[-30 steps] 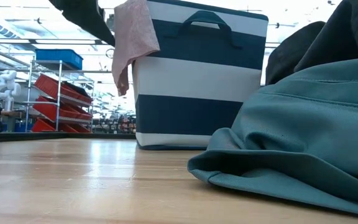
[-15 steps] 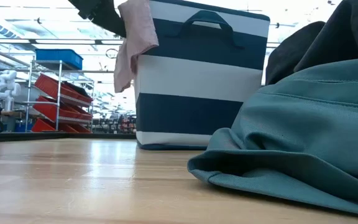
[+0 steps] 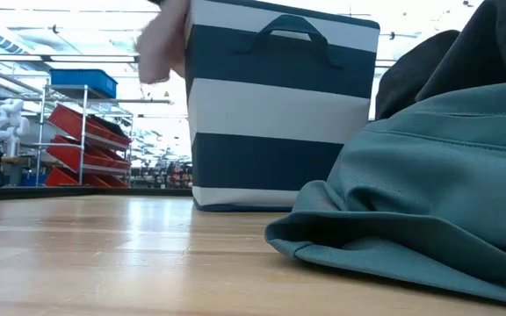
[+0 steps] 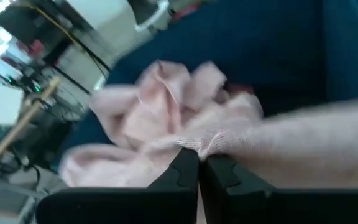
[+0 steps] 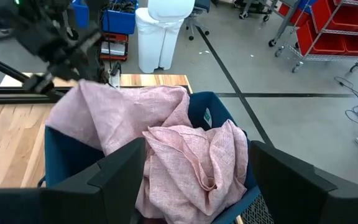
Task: Sort clothes
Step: Put the pink polo shirt into the blue laundry organizer
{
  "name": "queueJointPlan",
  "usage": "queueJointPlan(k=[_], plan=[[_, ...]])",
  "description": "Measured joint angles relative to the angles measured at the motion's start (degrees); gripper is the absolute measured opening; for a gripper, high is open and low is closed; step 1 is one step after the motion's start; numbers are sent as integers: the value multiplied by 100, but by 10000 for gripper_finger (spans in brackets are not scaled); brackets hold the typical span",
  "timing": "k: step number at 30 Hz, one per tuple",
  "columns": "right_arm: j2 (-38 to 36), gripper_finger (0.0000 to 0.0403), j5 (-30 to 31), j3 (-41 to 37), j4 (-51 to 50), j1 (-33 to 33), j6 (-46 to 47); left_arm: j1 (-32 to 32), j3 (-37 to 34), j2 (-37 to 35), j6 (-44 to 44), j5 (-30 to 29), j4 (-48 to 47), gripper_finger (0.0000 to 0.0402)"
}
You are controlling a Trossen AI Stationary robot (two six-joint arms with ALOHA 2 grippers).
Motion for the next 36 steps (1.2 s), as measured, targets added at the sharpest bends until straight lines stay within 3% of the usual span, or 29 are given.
queueJointPlan(k=[5,9,14,19,21,25,27,31,36], plan=[[0,274,2,0,58,-2,0,194,311,-56,1148,-47,947,2],[0,274,0,0,177,0,22,788,320,-32,2170,634,2222,1],[0,274,0,0,195,0,147,2023,320,74,2461,2197,3626,1],[0,274,0,0,260,-2,168,3418,434,641,1225,4270,5068,0],[0,274,0,0,288,0,169,3853,703,1066,702,4831,5278,0],[0,274,0,0,299,-1,152,4452,1463,2134,-366,5802,5219,0],[0,274,1,0,296,-2,129,4638,1850,2591,-464,5926,4786,0],[0,274,0,0,185,0,52,4970,2394,3120,23,5564,3486,0],[0,274,0,0,3,0,-180,5187,2473,3351,895,4888,2376,0]])
